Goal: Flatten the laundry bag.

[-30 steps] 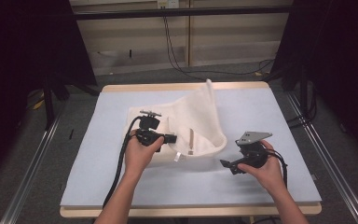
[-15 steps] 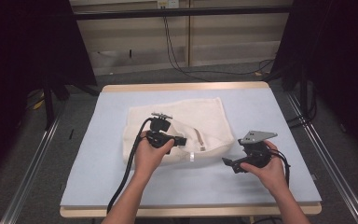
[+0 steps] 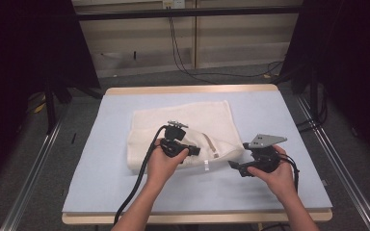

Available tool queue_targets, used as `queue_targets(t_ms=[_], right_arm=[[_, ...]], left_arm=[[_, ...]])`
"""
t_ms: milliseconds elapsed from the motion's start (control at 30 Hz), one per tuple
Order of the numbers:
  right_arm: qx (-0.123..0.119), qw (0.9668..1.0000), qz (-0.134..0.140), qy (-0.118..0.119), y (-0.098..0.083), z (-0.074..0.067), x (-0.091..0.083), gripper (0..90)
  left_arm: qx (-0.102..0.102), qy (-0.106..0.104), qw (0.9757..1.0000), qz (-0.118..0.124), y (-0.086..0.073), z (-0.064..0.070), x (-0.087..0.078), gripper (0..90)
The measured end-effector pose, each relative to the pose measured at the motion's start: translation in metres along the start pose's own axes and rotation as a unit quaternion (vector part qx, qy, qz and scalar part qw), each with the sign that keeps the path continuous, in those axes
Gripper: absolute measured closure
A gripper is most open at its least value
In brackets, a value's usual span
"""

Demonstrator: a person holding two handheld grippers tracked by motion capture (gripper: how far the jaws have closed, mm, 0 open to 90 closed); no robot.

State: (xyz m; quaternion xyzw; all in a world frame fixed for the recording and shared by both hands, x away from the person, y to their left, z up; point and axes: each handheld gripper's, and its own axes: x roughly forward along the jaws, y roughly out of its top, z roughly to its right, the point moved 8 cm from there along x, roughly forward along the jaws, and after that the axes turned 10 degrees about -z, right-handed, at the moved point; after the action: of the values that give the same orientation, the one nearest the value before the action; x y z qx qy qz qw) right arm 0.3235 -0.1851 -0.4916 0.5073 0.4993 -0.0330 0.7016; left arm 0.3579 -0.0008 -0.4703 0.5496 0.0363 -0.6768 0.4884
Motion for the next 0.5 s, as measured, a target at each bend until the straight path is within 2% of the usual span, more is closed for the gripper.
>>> queue_targets(t_ms=[133, 300, 367, 400, 500], right_arm=[[-0.006, 1.0000, 0.003, 0.006, 0.003, -0.004, 0.000, 13.7], [-0.023, 0.9997, 0.001, 0.010, 0.006, -0.009, 0.005, 12.1], [-0.030, 0.9995, -0.003, 0.003, 0.007, -0.008, 0.007, 11.3], [-0.033, 0.9994, -0.004, 0.000, 0.008, -0.006, 0.010, 11.5], [-0.046, 0.9989, -0.011, -0.006, 0.010, -0.005, 0.013, 12.5]], left_arm=[[0.004, -0.002, 1.0000, 0.000, 0.002, 0.003, 0.002, 84.5], [0.008, -0.002, 0.9999, 0.012, 0.008, 0.006, 0.001, 82.0], [0.009, -0.002, 0.9998, 0.019, 0.011, 0.007, 0.000, 80.9], [0.010, 0.000, 0.9996, 0.026, 0.012, 0.006, -0.001, 77.5], [0.010, -0.002, 0.9997, 0.021, 0.011, 0.005, -0.001, 76.9]])
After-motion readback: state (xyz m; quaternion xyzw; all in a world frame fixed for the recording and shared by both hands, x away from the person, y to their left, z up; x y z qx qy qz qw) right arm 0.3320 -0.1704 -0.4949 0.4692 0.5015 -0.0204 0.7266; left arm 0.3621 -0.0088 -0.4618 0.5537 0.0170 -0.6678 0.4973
